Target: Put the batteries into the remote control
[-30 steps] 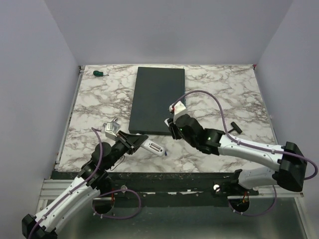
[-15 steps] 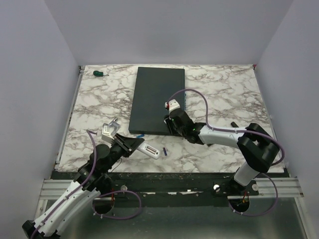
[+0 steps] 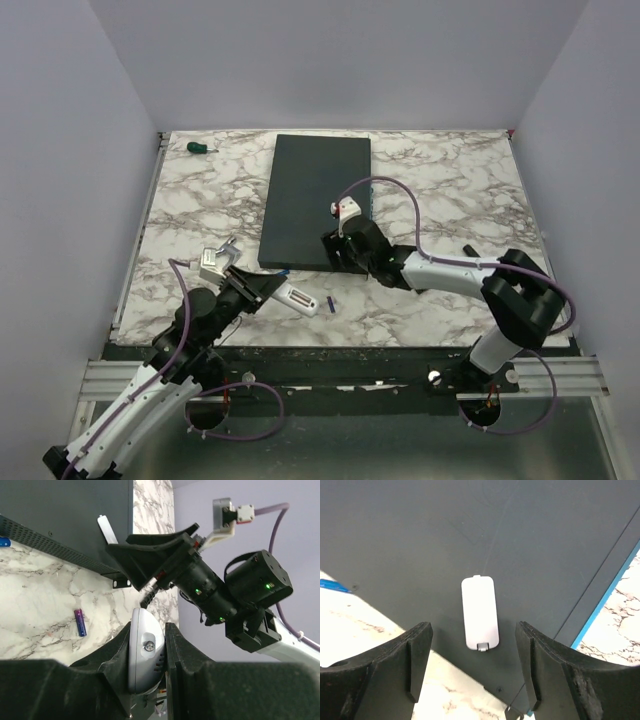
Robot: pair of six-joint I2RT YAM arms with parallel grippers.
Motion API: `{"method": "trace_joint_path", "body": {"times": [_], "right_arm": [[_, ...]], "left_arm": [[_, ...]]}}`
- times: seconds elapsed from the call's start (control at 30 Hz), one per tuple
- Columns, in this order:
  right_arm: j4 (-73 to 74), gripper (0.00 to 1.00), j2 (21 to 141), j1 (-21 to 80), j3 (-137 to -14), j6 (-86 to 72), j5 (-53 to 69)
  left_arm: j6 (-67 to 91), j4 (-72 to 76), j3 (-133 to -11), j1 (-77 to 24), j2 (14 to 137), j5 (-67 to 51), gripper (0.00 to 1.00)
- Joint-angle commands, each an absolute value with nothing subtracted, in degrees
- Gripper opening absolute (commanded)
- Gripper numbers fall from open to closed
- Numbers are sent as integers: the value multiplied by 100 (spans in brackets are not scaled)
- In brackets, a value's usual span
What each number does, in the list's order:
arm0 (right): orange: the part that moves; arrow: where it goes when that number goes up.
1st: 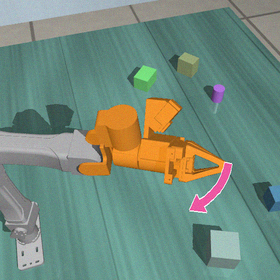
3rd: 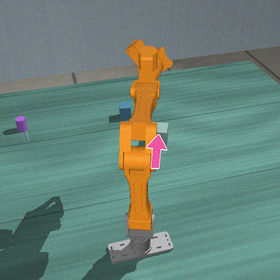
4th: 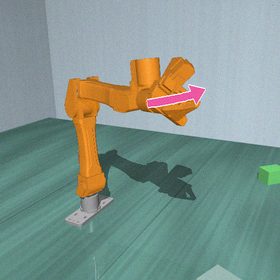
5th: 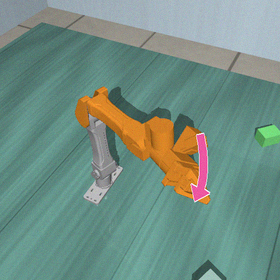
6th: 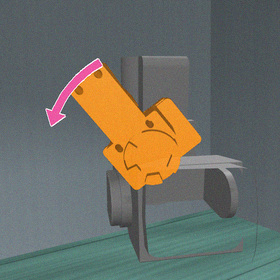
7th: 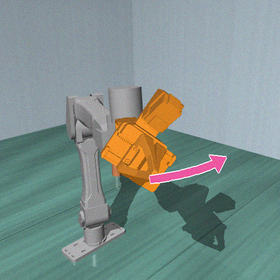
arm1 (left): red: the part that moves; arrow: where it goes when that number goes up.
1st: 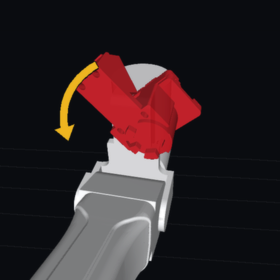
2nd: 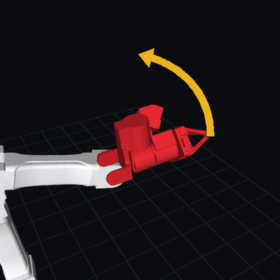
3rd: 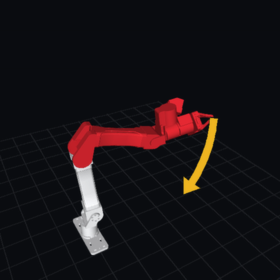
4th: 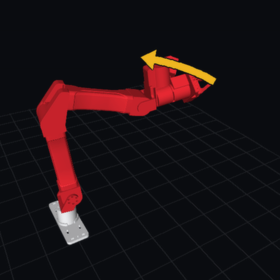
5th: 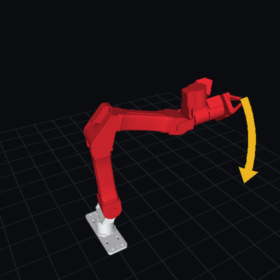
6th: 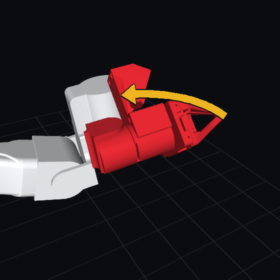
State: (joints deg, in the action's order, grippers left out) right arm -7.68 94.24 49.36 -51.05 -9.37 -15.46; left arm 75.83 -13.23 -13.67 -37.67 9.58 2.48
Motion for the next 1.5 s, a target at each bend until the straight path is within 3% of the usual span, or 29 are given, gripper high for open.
{"method": "trace_joint_path", "body": {"times": [0.0, 0.17, 0.4, 0.6, 0.77, 1.47], "right_arm": [[-711, 75, 8631, 4922, -4797, -1007, -1326], [-673, 71, 7784, 5302, -4012, -1852, -1699], [-171, 64, 7487, 6482, -3658, -3146, -2485], [193, 53, 7865, 6742, -3756, -3703, -2543], [1122, 46, 8641, 6744, -4681, -3849, -2702], [1310, 44, 9846, 6739, -5434, -3837, -2459]], "left_arm": [[7365, -1360, -1640, -3597, 1027, 305, 0], [7118, -1329, -1748, -3093, 1241, -74, 0], [6896, -1183, -1854, -2130, 1521, -1119, 0], [6886, -1037, -1743, -1822, 1523, -1558, 0], [6857, -1203, -1690, -1793, 1362, -1562, 0], [6870, -1618, -1384, -1714, 886, -1540, 0]]}}
